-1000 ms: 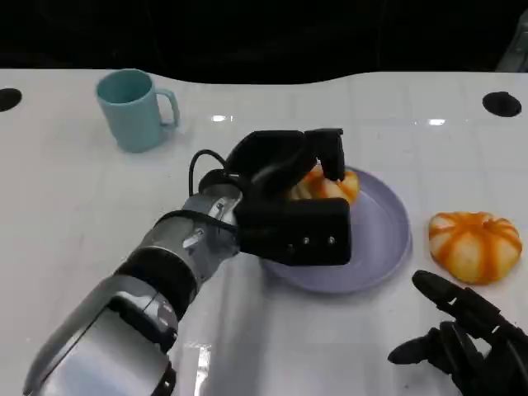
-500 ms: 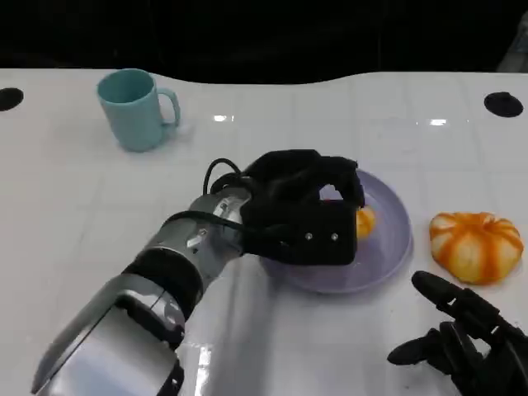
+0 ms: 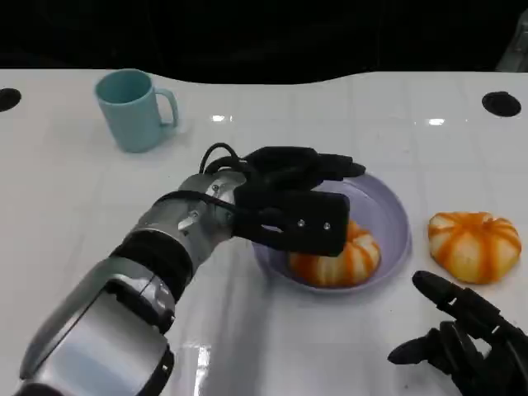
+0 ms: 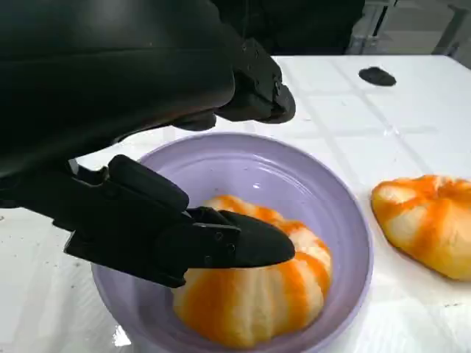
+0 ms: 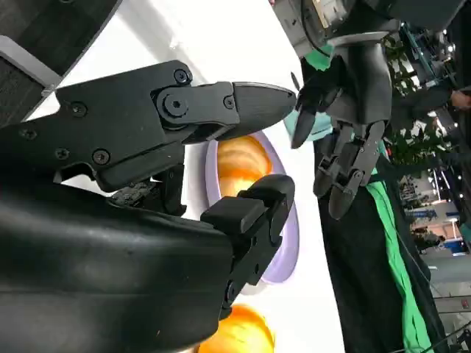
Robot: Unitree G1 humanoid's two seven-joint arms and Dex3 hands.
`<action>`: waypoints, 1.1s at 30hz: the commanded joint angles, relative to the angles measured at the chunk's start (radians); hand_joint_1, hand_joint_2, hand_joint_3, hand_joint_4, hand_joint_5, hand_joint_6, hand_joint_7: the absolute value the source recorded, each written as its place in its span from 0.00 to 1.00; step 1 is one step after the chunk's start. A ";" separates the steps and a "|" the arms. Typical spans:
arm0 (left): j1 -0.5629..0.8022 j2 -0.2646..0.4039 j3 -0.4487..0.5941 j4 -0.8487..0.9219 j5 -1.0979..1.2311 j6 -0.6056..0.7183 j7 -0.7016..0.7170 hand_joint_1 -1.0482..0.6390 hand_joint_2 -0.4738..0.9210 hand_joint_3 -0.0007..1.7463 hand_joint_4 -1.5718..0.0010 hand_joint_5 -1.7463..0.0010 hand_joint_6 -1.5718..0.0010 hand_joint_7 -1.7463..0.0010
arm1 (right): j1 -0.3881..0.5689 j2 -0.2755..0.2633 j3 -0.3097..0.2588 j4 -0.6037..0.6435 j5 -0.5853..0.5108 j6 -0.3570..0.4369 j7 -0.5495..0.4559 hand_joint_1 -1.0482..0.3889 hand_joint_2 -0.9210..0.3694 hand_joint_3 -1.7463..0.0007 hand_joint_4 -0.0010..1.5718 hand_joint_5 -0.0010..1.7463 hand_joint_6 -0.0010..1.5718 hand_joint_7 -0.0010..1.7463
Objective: Grasp the bread from the table and place it into the plate.
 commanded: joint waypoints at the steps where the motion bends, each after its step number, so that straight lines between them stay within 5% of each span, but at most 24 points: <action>1: 0.025 0.041 0.073 -0.052 -0.077 -0.051 -0.005 0.22 1.00 0.26 0.88 0.80 0.77 0.96 | 0.001 -0.018 -0.006 -0.003 -0.003 -0.018 0.005 0.21 0.00 0.82 0.47 0.62 0.65 0.10; 6: 0.091 0.043 0.175 -0.112 -0.205 -0.075 -0.030 0.27 1.00 0.23 0.78 0.77 0.69 0.93 | -0.002 -0.018 -0.008 0.002 -0.007 -0.024 0.003 0.21 0.00 0.82 0.47 0.62 0.65 0.10; 7: 0.127 0.041 0.221 -0.138 -0.265 -0.095 -0.037 0.33 1.00 0.22 0.64 0.69 0.60 0.90 | -0.003 -0.017 -0.009 0.005 -0.006 -0.026 0.004 0.21 0.00 0.82 0.47 0.62 0.65 0.10; 9: 0.195 0.027 0.310 -0.196 -0.396 -0.094 -0.088 0.36 1.00 0.21 0.55 0.63 0.54 0.88 | -0.004 -0.016 -0.010 0.005 -0.002 -0.022 0.003 0.21 0.00 0.82 0.47 0.62 0.65 0.10; 15: 0.392 -0.025 0.484 -0.503 -0.761 0.181 -0.279 0.34 1.00 0.23 0.52 0.46 0.45 0.85 | 0.000 -0.018 -0.010 -0.004 -0.007 -0.015 -0.004 0.21 0.00 0.82 0.47 0.62 0.65 0.10; 18: 0.476 -0.035 0.536 -0.655 -0.901 0.354 -0.325 0.32 1.00 0.25 0.56 0.33 0.50 0.73 | 0.000 -0.019 -0.009 -0.002 -0.009 -0.020 -0.003 0.21 0.00 0.82 0.46 0.62 0.65 0.10; 22: 0.548 -0.030 0.575 -0.784 -1.000 0.507 -0.329 0.32 1.00 0.25 0.56 0.31 0.52 0.68 | 0.001 -0.020 -0.010 -0.001 -0.005 -0.019 0.002 0.21 0.00 0.82 0.46 0.63 0.65 0.10; 23: 0.597 -0.029 0.608 -0.850 -1.075 0.587 -0.335 0.30 1.00 0.28 0.59 0.13 0.56 0.47 | 0.001 -0.019 -0.010 -0.002 -0.001 -0.015 0.002 0.21 0.00 0.82 0.46 0.63 0.65 0.10; 25: 0.655 -0.025 0.643 -0.937 -1.161 0.691 -0.334 0.30 1.00 0.30 0.61 0.03 0.62 0.28 | 0.001 -0.019 -0.010 -0.004 0.003 -0.009 0.002 0.21 0.00 0.82 0.46 0.62 0.66 0.10; 33: 0.795 -0.046 0.713 -1.147 -1.318 0.897 -0.230 0.30 1.00 0.29 0.58 0.00 0.64 0.23 | -0.004 -0.022 -0.009 0.012 -0.011 -0.040 0.008 0.21 0.00 0.82 0.46 0.62 0.65 0.10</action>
